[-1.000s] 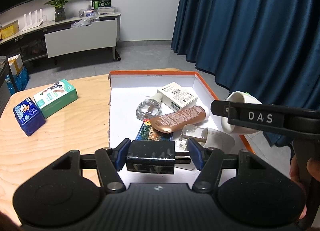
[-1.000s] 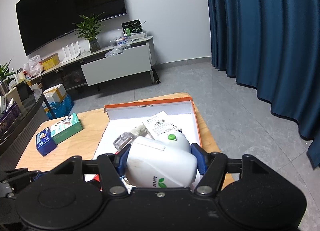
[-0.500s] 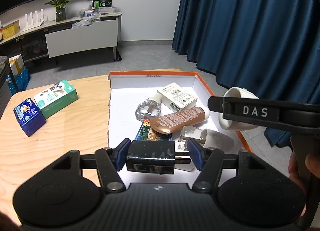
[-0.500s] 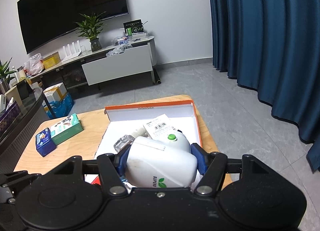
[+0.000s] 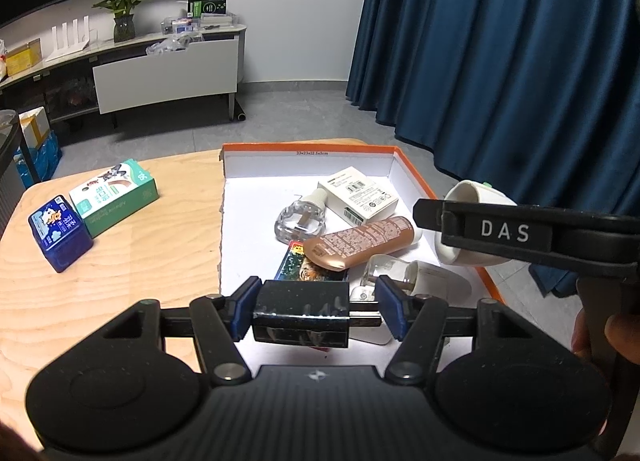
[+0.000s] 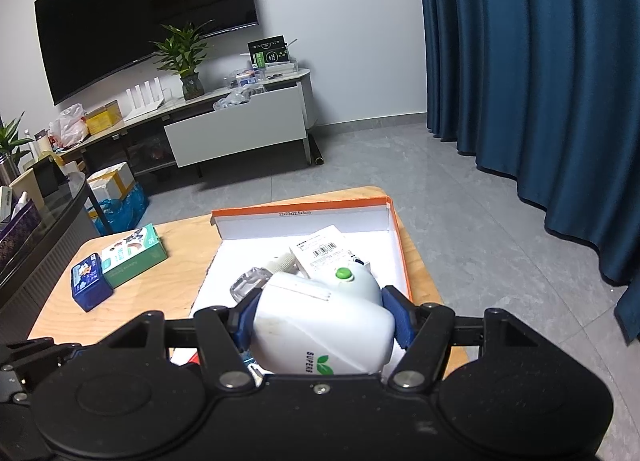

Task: Organize rigid objects
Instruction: 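Hold the black plug and white diffuser just above the lid with both tools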

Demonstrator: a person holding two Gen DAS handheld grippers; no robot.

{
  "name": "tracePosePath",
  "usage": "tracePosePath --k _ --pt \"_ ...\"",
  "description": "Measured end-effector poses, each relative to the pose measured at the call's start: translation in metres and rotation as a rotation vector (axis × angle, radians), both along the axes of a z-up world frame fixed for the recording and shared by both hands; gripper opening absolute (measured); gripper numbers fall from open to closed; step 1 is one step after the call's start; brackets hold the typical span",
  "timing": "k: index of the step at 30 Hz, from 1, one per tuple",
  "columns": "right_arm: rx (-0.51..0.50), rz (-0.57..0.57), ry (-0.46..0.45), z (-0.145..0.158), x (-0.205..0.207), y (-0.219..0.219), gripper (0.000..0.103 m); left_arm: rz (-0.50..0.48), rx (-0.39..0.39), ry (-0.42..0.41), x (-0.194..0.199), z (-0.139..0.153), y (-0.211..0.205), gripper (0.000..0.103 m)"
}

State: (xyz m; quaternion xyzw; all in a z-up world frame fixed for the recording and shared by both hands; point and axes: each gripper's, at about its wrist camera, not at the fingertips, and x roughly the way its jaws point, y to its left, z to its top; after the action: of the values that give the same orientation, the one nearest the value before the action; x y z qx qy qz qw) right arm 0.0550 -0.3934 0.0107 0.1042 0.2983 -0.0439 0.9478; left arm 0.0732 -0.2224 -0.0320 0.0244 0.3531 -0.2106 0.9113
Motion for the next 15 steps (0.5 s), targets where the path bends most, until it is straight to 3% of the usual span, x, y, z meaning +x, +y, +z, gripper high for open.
tracePosePath --k 15 --pt "0.0 0.0 0.012 -0.0048 0.0048 -0.0013 0.076 -0.001 0.002 0.003 0.0004 -0.0021 -0.0008 0.063"
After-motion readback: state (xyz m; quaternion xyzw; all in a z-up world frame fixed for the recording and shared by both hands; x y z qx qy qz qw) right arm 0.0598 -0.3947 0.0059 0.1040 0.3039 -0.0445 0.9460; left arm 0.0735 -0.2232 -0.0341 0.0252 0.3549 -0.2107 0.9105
